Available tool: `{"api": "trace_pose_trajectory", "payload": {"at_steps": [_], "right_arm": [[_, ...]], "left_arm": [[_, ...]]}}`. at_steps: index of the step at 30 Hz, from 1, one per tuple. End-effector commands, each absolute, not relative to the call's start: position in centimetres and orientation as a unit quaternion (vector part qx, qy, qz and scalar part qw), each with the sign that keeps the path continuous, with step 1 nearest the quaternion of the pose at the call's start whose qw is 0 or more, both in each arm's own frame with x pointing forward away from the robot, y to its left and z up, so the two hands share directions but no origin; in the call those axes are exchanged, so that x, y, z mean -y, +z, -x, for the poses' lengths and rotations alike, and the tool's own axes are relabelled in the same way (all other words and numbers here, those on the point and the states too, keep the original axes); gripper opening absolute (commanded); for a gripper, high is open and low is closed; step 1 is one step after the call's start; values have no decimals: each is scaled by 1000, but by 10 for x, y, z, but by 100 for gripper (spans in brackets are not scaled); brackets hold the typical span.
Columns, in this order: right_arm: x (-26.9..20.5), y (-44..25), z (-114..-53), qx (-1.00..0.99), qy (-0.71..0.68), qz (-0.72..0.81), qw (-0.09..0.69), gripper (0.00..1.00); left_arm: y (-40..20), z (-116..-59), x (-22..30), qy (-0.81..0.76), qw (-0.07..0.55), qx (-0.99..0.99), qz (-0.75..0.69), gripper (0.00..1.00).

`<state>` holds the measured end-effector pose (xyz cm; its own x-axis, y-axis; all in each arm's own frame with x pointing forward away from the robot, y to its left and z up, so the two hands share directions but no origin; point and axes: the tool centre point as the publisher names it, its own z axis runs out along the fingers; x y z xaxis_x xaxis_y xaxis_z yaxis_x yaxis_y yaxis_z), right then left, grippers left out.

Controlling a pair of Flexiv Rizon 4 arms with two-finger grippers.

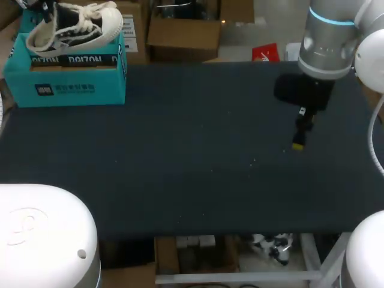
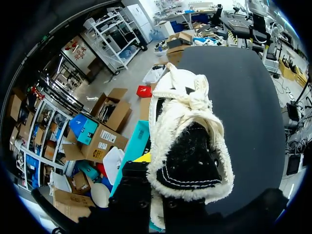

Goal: Open the shoe tongue, take the insole out of the shoe, put the insole back into the shoe, and pack the shoe into the shoebox

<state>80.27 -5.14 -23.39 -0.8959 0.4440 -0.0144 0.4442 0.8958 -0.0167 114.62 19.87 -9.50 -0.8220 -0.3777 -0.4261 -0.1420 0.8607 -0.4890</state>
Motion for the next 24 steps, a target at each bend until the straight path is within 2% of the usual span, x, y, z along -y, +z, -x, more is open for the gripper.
{"api": "trace_pose_trajectory", "payload": {"at_steps": [1,6,14,24], "right_arm": [[50,-234,-805,-979,-10,-204,22,100],[48,-236,-812,-993,28,-76,88,100],[44,-227,-823,-999,-25,26,41,100],[46,-220,-839,-996,-18,92,-6,100]], "left_arm": [[-93,-1194,-226,-225,223,-939,132,0],[-116,-1221,-246,-210,215,-945,126,0],[-160,-1255,-270,-178,188,-959,117,0],[-198,-1274,-283,-145,166,-970,100,0]]}}
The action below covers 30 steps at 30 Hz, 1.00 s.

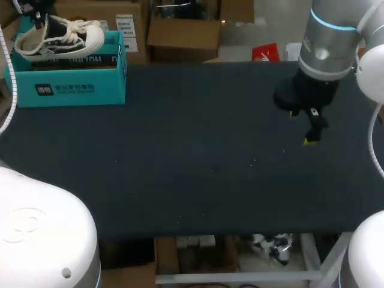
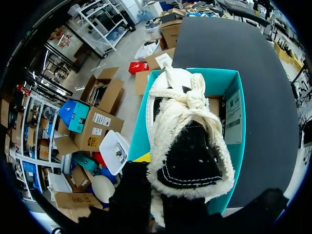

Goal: Open the shoe tongue, take the insole out of the shoe, put the insole back into the shoe, and pack the shoe into the shoebox

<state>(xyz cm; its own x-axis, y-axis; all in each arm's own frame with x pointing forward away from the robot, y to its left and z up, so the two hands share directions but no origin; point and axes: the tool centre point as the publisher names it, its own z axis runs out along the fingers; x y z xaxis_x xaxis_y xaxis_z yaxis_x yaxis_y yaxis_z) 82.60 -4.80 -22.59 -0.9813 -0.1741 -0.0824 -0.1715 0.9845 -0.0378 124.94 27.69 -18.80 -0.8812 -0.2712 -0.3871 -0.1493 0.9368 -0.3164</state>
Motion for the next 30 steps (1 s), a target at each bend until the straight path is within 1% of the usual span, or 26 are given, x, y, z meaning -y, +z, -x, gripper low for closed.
{"api": "trace_pose_trajectory", "payload": {"at_steps": [1,11,15,21,30], "right_arm": [[44,-221,-840,-995,-19,96,-10,100],[43,-223,-842,-995,-16,101,-18,100],[43,-223,-842,-995,-16,101,-18,100],[43,-223,-842,-995,-16,101,-18,100],[43,-223,-842,-995,-16,101,-18,100]], "left_arm": [[-202,-1275,-284,-143,163,-971,97,0],[-241,-1269,-290,-128,128,-981,69,0],[-254,-1262,-285,-122,119,-984,52,0],[-276,-1259,-280,-115,85,-989,29,0],[-301,-1258,-274,-89,60,-994,22,0]]}}
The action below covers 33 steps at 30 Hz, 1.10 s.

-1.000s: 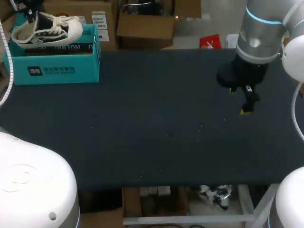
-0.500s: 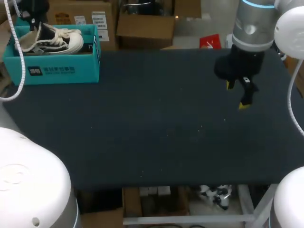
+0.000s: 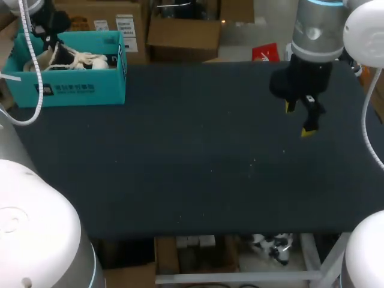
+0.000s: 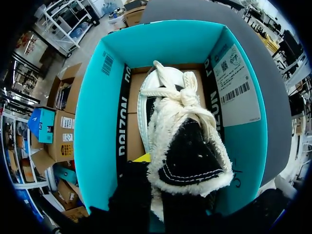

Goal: Open the shoe tongue, take the insole out of the shoe, put the insole back into the shoe, and pack the shoe into the shoebox

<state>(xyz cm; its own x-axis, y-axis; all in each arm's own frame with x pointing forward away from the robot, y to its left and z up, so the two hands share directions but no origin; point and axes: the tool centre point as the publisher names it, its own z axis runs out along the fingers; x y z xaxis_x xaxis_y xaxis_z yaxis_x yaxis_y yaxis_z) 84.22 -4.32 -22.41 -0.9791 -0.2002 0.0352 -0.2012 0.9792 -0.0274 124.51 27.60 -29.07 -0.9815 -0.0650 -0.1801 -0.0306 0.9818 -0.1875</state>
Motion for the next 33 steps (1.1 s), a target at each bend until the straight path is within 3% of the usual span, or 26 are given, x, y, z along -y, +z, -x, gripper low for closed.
{"api": "trace_pose_trajectory", "payload": {"at_steps": [1,3,4,5,6,7,20,33], "right_arm": [[43,-223,-842,995,16,-101,18,100],[43,-223,-842,995,16,-101,18,100],[43,-223,-842,995,16,-101,18,100],[43,-223,-842,995,16,-101,18,100],[43,-223,-842,995,16,-101,18,100],[43,-223,-842,995,16,-101,18,100],[43,-223,-842,995,16,-101,18,100],[43,-223,-842,995,16,-101,18,100]], "left_arm": [[-304,-1259,-274,-87,58,-994,22,0],[-309,-1260,-274,-89,51,-994,26,0],[-311,-1260,-274,-89,50,-994,26,11],[-312,-1260,-274,-88,50,-994,27,71],[-312,-1260,-274,-87,52,-994,31,92],[-313,-1260,-275,-90,54,-994,37,100],[-247,-1230,-275,-126,109,-984,58,100],[-196,-1157,-258,-91,147,-984,51,100]]}}
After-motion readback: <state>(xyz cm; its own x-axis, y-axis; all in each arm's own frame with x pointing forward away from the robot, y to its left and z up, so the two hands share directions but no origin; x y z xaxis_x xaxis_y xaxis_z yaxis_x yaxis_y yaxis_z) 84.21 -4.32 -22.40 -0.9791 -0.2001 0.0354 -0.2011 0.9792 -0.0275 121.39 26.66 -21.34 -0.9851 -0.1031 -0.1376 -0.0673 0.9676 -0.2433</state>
